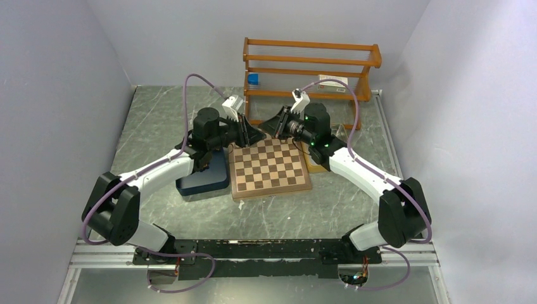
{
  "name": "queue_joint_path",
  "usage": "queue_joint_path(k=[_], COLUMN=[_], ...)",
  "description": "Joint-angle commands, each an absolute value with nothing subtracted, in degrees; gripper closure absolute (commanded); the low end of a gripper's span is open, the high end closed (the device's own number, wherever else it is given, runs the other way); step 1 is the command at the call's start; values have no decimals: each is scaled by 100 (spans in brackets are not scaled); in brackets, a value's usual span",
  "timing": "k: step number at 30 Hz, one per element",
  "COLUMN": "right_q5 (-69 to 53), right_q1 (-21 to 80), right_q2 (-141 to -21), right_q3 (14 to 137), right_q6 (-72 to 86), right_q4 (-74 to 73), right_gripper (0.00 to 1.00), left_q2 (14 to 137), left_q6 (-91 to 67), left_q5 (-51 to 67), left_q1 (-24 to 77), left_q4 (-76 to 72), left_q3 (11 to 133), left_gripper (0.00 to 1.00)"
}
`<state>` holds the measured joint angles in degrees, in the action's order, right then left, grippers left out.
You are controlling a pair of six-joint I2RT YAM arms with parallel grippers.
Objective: Set up the chess pieces on the board
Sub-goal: Place the chess piece on the chessboard.
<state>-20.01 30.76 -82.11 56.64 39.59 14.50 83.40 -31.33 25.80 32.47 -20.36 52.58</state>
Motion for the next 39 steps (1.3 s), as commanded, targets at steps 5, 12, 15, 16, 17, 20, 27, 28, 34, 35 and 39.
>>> queue_joint_path(k=[5, 12, 15, 16, 17, 20, 27, 28, 34, 35, 39], right_q5=[-2812, -3158, -3329, -3422, -3511, -3528, -3591, -3594, -3663, -3685, -3705], right_q1=[3103, 3090, 3069, 3048, 3035, 3015, 2923, 2922, 2917, 2918, 2912], right_q2=[-8034, -7920, -7933, -7948, -7965, -7958, -7956, -7974, -8078, -8086, -8102], right_q3=[5647, 5710, 5688, 5691, 5695, 5651, 5530, 5564, 5564, 5542, 5537], right_q6=[3634, 3404, 3391, 3369, 3340, 3268, 3309, 3288, 3300, 3336, 3345], right_q4=[1130, 770, 685, 667, 649, 613, 828, 808, 885, 942, 993], right_gripper=[84, 79, 78, 78, 78, 77, 75, 74, 74, 74, 78], left_q2=[8149, 8001, 7995, 8005, 8014, 8069, 8127, 8128, 8164, 8177, 8216], left_q6=[-1374, -468, -208, -162, -125, -73, 310, 373, 514, 542, 612], left_q5=[2740, 2821, 2805, 2763, 2733, 2840, 3193, 3206, 3319, 3322, 3352], left_q1=[3278, 3278, 3273, 3273, 3277, 3278, 3286, 3287, 3304, 3305, 3337], left_q4=[-1353, -894, -727, -687, -659, -644, -723, -698, -704, -705, -707], left_q3=[5628, 5684, 5763, 5782, 5791, 5800, 5715, 5724, 5692, 5680, 5656], left_gripper=[86, 87, 87, 87, 88, 88, 90, 90, 90, 90, 92])
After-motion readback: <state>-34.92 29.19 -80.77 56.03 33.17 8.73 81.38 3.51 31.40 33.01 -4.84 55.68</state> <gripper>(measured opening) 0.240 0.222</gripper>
